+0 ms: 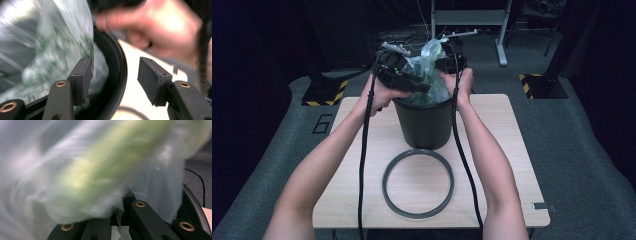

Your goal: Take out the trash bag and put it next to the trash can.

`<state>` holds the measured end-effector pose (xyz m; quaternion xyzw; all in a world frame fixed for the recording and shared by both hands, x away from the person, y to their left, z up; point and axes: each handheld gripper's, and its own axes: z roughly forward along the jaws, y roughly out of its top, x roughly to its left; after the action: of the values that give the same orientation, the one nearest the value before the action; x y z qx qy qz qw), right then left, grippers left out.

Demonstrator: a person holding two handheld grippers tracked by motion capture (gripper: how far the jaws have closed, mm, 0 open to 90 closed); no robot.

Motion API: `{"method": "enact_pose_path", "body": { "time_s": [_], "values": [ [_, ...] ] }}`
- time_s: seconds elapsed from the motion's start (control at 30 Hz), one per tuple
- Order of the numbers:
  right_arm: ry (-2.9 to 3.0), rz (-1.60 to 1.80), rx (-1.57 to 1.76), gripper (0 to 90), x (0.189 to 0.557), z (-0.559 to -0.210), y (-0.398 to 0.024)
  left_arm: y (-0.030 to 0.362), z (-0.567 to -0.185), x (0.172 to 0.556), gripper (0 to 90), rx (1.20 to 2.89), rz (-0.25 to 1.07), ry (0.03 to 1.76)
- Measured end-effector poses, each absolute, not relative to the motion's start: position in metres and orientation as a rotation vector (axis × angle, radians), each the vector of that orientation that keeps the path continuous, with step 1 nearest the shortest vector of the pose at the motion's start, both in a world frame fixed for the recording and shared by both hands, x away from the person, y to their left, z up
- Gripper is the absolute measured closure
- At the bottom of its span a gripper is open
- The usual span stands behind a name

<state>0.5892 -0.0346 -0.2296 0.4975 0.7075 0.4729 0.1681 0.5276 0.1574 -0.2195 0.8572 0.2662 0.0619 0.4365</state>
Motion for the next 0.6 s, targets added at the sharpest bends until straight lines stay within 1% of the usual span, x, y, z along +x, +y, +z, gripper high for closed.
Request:
{"method": "enact_pose_path", "body": {
  "time_s": [0.07,0.17,0.27,0.33,0.37,0.4,0.47,0.53,0.57,0.6],
  "values": [
    [2.002,1.361,1.410,89.9,0.587,-0.227,-0.035,0.156,-0.231,0.533,45.1,2.172,0.125,0.685],
    [1.993,1.404,1.402,89.9,0.584,-0.223,-0.037,0.156,-0.245,0.542,44.2,2.213,0.127,0.751],
    [1.987,1.447,1.394,89.9,0.580,-0.219,-0.039,0.157,-0.252,0.551,40.9,2.229,0.181,0.845],
    [1.989,1.474,1.384,89.9,0.576,-0.217,-0.039,0.159,-0.252,0.556,34.8,2.211,0.207,0.893],
    [1.989,1.483,1.380,89.9,0.575,-0.217,-0.039,0.161,-0.252,0.559,34.3,2.195,0.225,0.918],
    [1.991,1.492,1.375,89.9,0.573,-0.216,-0.039,0.162,-0.252,0.562,31.7,2.176,0.237,0.942],
    [1.996,1.508,1.365,89.9,0.570,-0.214,-0.038,0.167,-0.251,0.569,25.5,2.153,0.242,0.968],
    [2.002,1.516,1.345,89.9,0.566,-0.212,-0.036,0.172,-0.250,0.575,21.9,2.121,0.213,0.967],
    [2.006,1.518,1.335,89.9,0.564,-0.212,-0.033,0.173,-0.250,0.576,18.7,2.101,0.206,0.968],
    [2.007,1.520,1.330,89.8,0.563,-0.212,-0.032,0.174,-0.249,0.577,18.8,2.089,0.200,0.957]
  ]
}}
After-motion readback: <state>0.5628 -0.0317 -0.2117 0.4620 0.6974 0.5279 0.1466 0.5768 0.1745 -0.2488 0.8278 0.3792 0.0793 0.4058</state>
